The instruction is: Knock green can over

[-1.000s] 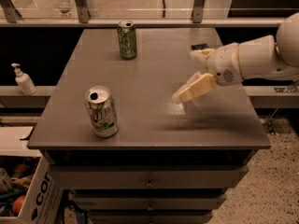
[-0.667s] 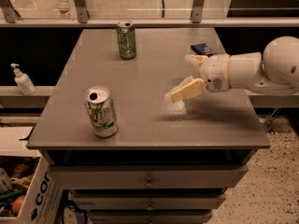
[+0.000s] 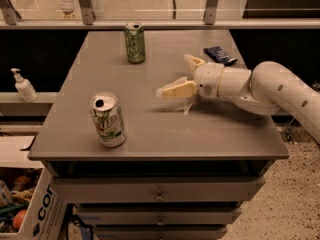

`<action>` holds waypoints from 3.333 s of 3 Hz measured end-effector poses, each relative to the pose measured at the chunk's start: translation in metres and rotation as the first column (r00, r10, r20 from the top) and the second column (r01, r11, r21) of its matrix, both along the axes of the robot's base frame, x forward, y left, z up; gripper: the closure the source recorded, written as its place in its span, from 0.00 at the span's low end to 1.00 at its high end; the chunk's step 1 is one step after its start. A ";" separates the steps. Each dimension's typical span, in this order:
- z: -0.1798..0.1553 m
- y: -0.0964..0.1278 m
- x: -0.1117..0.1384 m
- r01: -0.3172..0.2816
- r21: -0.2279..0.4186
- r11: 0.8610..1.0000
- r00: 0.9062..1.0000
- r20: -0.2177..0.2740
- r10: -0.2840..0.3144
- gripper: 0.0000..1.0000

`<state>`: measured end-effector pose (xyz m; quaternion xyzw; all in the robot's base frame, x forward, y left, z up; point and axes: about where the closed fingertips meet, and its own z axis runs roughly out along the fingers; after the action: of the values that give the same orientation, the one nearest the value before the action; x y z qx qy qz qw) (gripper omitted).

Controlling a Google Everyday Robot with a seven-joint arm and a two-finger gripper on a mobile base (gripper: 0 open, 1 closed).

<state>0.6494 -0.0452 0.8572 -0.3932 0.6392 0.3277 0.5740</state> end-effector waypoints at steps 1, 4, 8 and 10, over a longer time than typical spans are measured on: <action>-0.001 0.000 -0.001 0.008 0.006 1.000 1.000 -0.003 -0.008 0.00; 0.016 0.061 0.089 0.044 -0.026 0.999 0.997 0.070 -0.042 0.00; 0.000 0.138 0.182 0.054 0.010 0.998 0.998 0.031 -0.054 0.49; 0.017 0.109 0.153 0.014 0.043 0.999 1.000 0.017 -0.014 0.96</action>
Offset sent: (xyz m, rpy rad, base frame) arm 0.0493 0.0335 0.0064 0.0188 -0.0590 -0.0640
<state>0.8022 0.0640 0.8742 -0.3792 0.6298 0.3337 0.5900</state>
